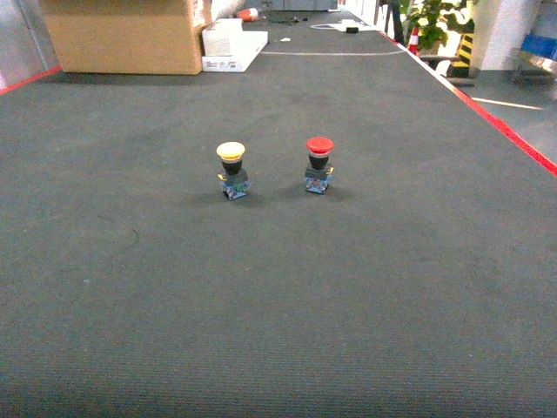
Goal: Pick blue part to blue bin on bottom shelf
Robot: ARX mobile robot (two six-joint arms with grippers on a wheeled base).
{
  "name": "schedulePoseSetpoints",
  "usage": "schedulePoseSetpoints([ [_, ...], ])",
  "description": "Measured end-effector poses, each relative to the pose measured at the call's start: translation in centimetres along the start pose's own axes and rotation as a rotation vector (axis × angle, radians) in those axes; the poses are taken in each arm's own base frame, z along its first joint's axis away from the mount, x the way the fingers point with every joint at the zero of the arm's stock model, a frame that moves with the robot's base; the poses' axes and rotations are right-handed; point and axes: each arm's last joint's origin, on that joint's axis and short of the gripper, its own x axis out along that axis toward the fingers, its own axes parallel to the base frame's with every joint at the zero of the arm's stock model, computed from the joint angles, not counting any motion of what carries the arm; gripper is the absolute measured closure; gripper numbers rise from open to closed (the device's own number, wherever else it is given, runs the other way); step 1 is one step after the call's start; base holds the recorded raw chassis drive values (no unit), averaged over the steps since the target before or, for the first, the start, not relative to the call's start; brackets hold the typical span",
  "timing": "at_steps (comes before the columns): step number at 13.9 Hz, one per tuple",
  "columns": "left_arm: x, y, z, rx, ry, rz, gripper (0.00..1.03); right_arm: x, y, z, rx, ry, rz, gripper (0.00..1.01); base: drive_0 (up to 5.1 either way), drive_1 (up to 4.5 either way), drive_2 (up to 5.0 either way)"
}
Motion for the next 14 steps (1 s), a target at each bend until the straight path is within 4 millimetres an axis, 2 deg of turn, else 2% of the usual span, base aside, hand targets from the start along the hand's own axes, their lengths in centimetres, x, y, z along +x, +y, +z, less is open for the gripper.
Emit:
schedulePoseSetpoints([
  [1, -2.2, 0.2, 0.9, -0.019, -0.037, 0.015, 0.60, 0.0, 0.0, 0.0, 0.000, 0.000, 0.000, 0.03, 0.0, 0.00, 0.0],
  [3, -6.2, 1.1, 1.3, -0.064, -0.080, 0.019, 0.60, 0.0, 0.0, 0.0, 0.000, 0.000, 0.000, 0.03, 0.0, 0.00, 0.0],
  [4, -6.8, 1.6, 1.8, -0.092, -0.108, 0.029, 0.60, 0.0, 0.0, 0.0, 0.000, -0.001, 0.000, 0.03, 0.0, 0.00, 0.0],
  [10, -6.7, 1.6, 1.9, -0.088, -0.100, 0.017, 0.60, 0.0, 0.0, 0.0, 0.000, 0.000, 0.000, 0.03, 0.0, 0.00, 0.0],
  [14, -6.7, 1.6, 1.8, -0.086, -0.098, 0.018, 0.60, 0.0, 0.0, 0.0, 0.000, 0.000, 0.000, 0.03, 0.0, -4.16, 4.2],
])
